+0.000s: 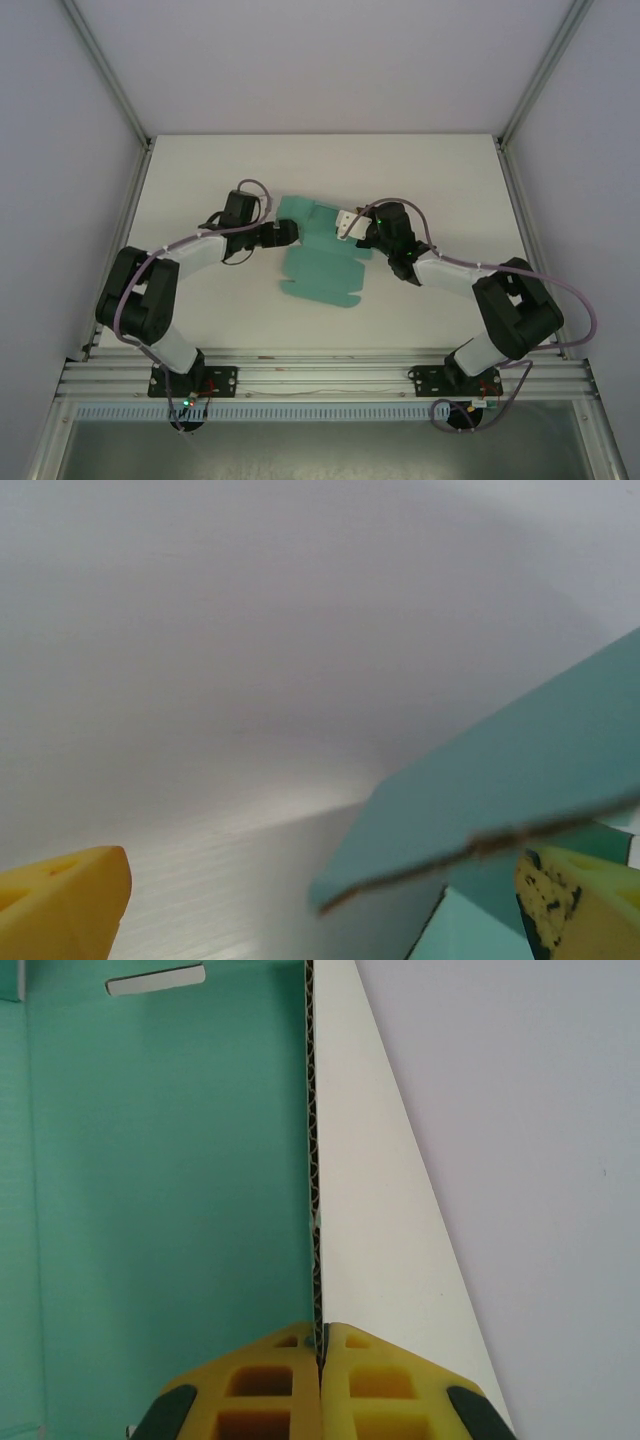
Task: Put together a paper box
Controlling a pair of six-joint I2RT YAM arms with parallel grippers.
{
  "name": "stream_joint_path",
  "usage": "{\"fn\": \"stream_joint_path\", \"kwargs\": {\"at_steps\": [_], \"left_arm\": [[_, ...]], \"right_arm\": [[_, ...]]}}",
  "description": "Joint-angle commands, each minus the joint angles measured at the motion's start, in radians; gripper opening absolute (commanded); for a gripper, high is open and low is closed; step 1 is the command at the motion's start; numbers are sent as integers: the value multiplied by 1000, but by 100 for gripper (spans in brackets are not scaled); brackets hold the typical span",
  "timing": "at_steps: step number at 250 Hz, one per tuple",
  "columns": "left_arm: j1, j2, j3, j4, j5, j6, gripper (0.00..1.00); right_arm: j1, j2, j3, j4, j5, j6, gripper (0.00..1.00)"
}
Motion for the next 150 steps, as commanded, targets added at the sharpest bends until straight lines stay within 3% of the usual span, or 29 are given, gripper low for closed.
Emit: {"fn": "stream_joint_path", "kwargs": {"at_steps": [1, 76, 150], "left_arm": [[-14, 46, 31, 60, 86, 10, 96], [-27, 108, 39, 187, 225, -37, 69], [-27, 113, 22, 322, 295, -73, 51]], "right_arm": [[-6, -36, 23, 3, -29, 44, 0], [-38, -75, 26, -4, -107, 146, 0], [-63, -106, 11, 5, -175, 195, 0]]}}
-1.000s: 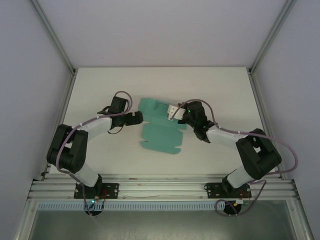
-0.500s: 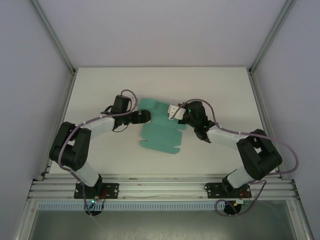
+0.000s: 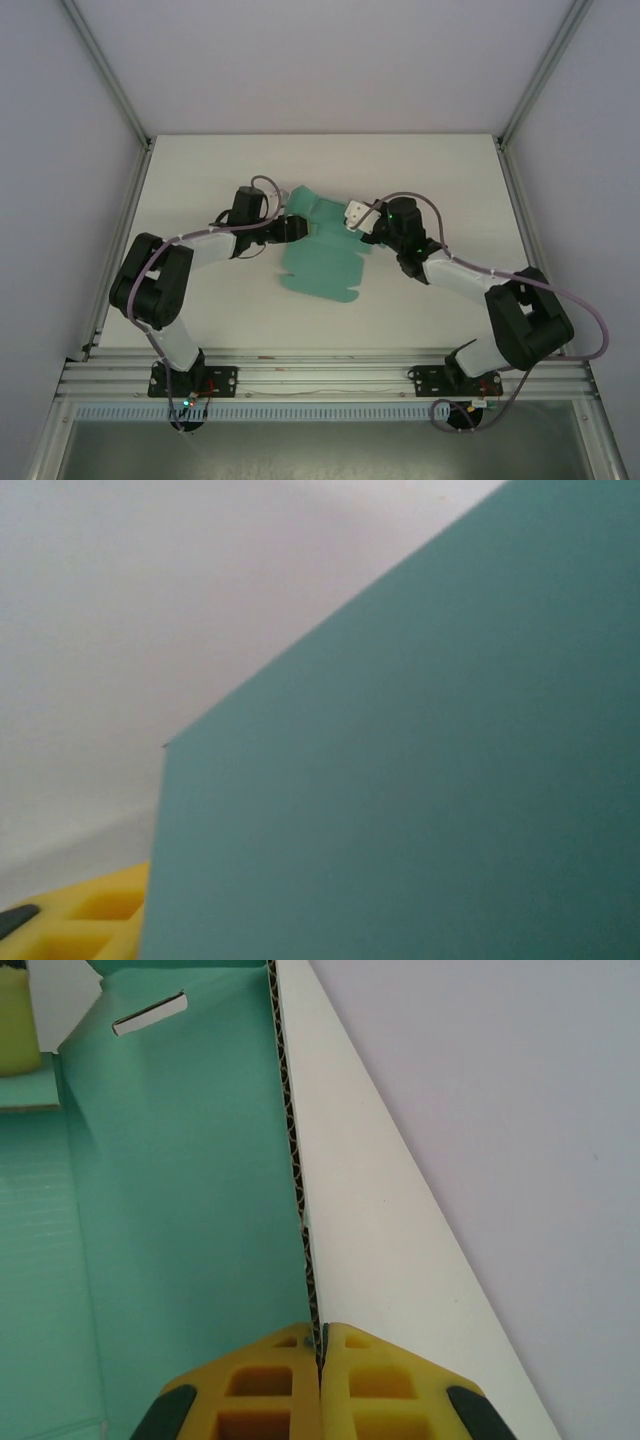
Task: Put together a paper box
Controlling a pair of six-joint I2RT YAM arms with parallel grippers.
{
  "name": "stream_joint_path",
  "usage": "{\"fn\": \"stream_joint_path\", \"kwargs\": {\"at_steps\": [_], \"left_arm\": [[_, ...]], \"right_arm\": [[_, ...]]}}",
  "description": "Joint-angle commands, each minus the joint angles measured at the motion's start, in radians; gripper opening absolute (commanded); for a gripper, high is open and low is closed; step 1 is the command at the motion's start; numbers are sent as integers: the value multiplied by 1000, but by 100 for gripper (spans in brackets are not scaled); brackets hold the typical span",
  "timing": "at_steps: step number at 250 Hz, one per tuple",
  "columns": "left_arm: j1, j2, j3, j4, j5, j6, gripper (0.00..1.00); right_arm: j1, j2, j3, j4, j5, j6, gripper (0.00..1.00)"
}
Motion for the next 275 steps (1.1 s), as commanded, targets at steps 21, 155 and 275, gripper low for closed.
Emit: {"fn": "stream_joint_path", "kwargs": {"at_steps": [21, 155, 275], "left_arm": [[-8, -3, -15, 128, 62, -30, 40], [-16, -29, 17, 53, -13, -1, 0], [-22, -183, -16, -124, -163, 63, 100]], "right_arm": [[-11, -33, 10, 35, -66, 61, 0], [-14, -26, 20, 11, -54, 41, 0], [-6, 40, 17, 17, 32, -117, 0]]}}
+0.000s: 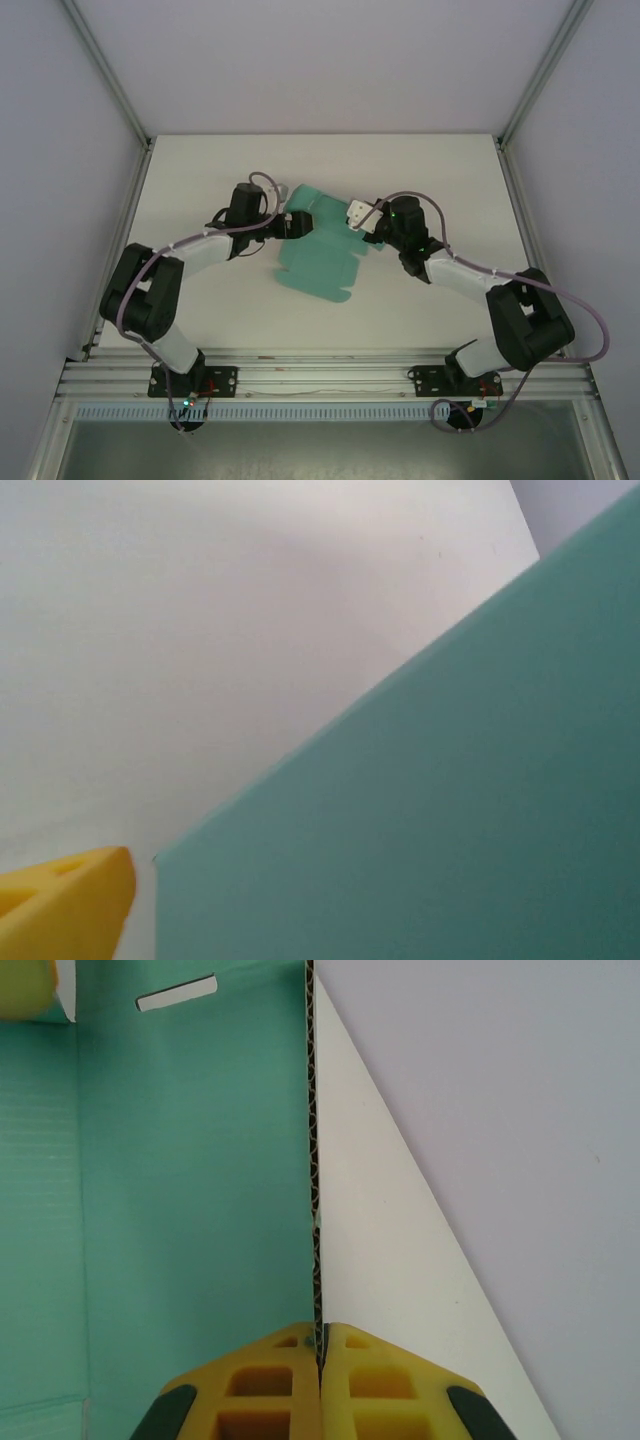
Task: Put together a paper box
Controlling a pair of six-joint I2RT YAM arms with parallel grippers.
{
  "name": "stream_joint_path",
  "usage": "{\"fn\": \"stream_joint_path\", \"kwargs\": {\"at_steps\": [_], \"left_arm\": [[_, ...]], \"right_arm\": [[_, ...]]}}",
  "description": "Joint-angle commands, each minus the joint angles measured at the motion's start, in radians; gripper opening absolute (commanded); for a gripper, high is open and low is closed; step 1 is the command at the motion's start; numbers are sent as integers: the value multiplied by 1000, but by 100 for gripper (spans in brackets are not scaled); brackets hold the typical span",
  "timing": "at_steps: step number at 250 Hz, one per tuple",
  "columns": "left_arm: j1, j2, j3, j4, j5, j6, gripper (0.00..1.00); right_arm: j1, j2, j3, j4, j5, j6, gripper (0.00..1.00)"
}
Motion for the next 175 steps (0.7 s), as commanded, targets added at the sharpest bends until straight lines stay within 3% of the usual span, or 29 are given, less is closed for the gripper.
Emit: {"fn": "stream_joint_path", "kwargs": {"at_steps": [1, 57, 117, 175], "left_arm": [[-4, -83, -17, -70, -75, 33, 100], [14, -253, 4, -252, -267, 57, 100], [117, -316, 20, -306, -416, -32, 100], [236, -145, 72, -247, -314, -90, 100]], "right_arm": [[14, 34, 16, 25, 52, -88, 0], [66, 97, 29, 56, 193, -251, 0], [118, 146, 47, 154, 277, -407, 0], [153, 140, 36, 221, 265, -470, 0]]}}
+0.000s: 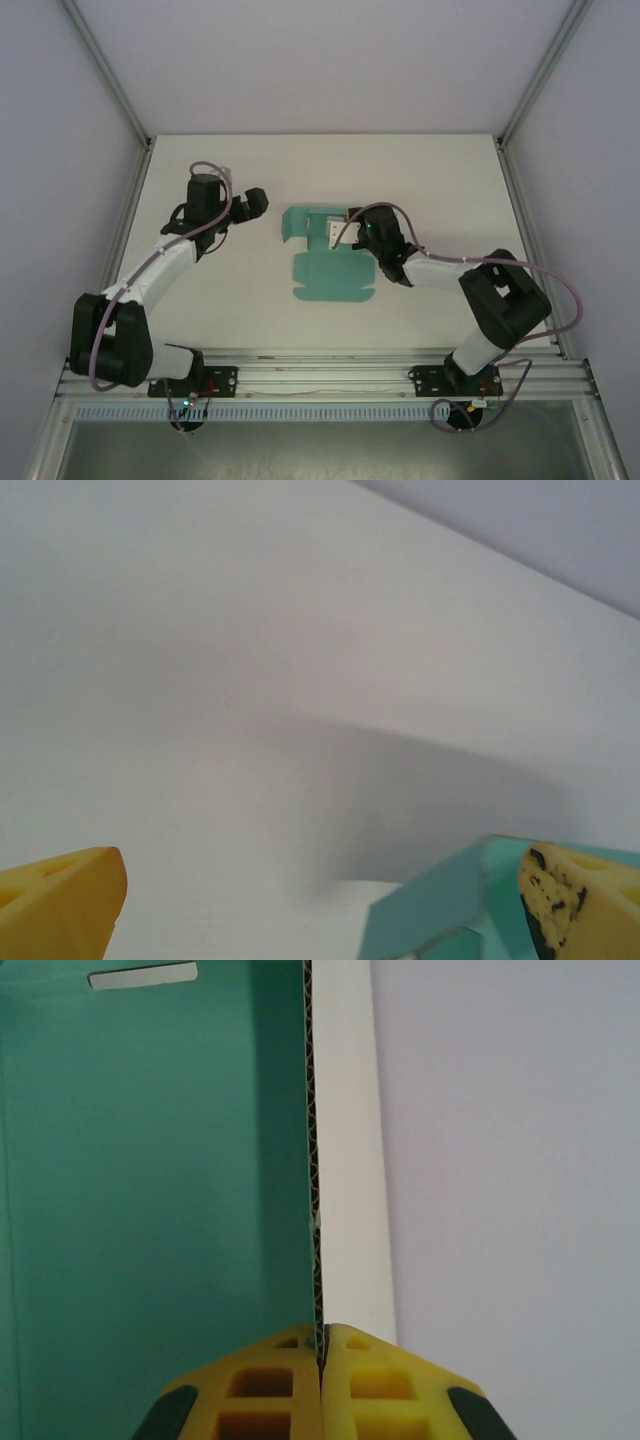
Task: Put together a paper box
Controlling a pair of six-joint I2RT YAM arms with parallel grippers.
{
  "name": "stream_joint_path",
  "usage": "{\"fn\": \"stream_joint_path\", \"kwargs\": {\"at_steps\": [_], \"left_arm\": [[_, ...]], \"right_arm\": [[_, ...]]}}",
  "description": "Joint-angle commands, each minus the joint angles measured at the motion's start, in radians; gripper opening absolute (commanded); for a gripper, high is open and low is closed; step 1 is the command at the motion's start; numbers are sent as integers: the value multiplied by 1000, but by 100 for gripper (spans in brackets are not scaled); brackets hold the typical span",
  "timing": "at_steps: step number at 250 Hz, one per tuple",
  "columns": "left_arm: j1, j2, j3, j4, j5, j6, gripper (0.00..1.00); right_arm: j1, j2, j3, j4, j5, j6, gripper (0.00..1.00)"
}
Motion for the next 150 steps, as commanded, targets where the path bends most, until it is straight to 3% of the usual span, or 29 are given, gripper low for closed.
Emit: {"fn": "stream_joint_path", "kwargs": {"at_steps": [1, 45, 77, 150], "left_arm": [[45, 99, 60, 1, 38, -40, 100], [51, 271, 132, 114, 216, 0, 100], [33, 352, 131, 233, 387, 4, 93], [-44, 432, 119, 344, 513, 72, 71]], "right_arm": [[17, -6, 20, 84, 16, -75, 0], [32, -1, 27, 77, 42, -83, 0], [34, 2, 46, 55, 47, -42, 0], [38, 8, 66, 33, 76, -24, 0]]}}
